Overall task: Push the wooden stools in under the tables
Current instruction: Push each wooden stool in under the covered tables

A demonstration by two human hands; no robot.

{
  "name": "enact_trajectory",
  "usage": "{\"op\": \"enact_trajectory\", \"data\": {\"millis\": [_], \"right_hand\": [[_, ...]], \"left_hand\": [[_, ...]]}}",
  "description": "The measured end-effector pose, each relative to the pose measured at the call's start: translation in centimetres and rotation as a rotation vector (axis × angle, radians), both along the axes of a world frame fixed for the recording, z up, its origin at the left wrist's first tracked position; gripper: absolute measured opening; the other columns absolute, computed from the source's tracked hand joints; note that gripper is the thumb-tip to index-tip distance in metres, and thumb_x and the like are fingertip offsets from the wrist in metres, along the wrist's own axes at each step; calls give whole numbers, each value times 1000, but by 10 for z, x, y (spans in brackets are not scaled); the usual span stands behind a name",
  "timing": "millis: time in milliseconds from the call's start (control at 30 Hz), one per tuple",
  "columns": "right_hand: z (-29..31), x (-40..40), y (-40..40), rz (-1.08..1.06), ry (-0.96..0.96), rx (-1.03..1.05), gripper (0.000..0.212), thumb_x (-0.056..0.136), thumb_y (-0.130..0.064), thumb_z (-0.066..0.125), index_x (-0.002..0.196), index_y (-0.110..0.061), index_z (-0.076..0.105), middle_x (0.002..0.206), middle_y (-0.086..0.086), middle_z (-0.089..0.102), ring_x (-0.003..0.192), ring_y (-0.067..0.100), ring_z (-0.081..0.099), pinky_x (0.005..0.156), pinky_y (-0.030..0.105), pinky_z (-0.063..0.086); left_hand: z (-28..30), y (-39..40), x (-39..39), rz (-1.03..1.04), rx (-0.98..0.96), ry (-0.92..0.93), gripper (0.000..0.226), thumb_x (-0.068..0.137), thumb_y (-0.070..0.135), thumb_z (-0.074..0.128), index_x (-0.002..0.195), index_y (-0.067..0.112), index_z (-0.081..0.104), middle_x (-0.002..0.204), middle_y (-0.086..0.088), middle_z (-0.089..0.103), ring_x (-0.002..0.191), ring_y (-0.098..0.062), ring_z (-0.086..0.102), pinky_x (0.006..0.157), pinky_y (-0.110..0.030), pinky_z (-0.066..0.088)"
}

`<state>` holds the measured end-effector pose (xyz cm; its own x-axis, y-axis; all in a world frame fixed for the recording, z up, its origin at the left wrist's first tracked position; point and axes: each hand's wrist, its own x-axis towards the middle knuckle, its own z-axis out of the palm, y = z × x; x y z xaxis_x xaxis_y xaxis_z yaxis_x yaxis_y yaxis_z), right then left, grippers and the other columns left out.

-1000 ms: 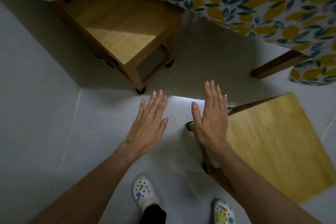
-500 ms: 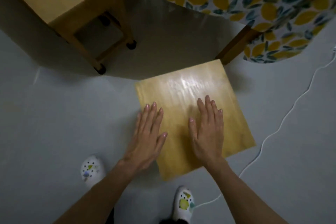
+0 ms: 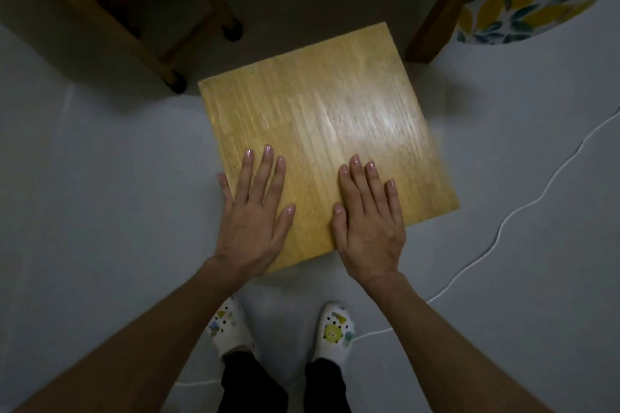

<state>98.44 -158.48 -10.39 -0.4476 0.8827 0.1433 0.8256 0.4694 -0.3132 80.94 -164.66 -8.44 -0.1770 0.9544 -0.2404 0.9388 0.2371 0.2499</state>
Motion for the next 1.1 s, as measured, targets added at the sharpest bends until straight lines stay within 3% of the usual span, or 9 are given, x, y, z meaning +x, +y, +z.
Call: {"op": "enact_trajectory", "data": {"millis": [300, 867, 1100], "right_hand": [[-1, -9, 65, 36, -33, 21, 51, 98, -29, 33, 147, -15, 38, 156, 2, 32, 146, 18, 24, 119, 43, 19], [5, -91, 287, -11, -86, -32, 52, 100, -35, 27, 148, -18, 34, 158, -2, 27, 148, 15, 17, 120, 37, 13], [8, -117, 344, -33, -95, -10, 50, 100, -36, 28, 144, -17, 41, 152, 1, 40, 144, 18, 27, 118, 35, 11]], "left_hand": [[-1, 58, -8, 5, 21, 65, 64, 97, 45, 16, 151, 14, 1, 161, -8, -6, 147, -29, -10, 112, -65, -3], [-4, 285, -94, -20, 81, 65, 64, 97, 47, 11, 151, 17, -6, 160, -4, -12, 146, -25, -16, 115, -62, -1], [-5, 348, -120, -41, 85, 62, 63, 97, 48, 12, 151, 19, -1, 161, -3, -6, 147, -24, -12, 115, -62, -1]]}}
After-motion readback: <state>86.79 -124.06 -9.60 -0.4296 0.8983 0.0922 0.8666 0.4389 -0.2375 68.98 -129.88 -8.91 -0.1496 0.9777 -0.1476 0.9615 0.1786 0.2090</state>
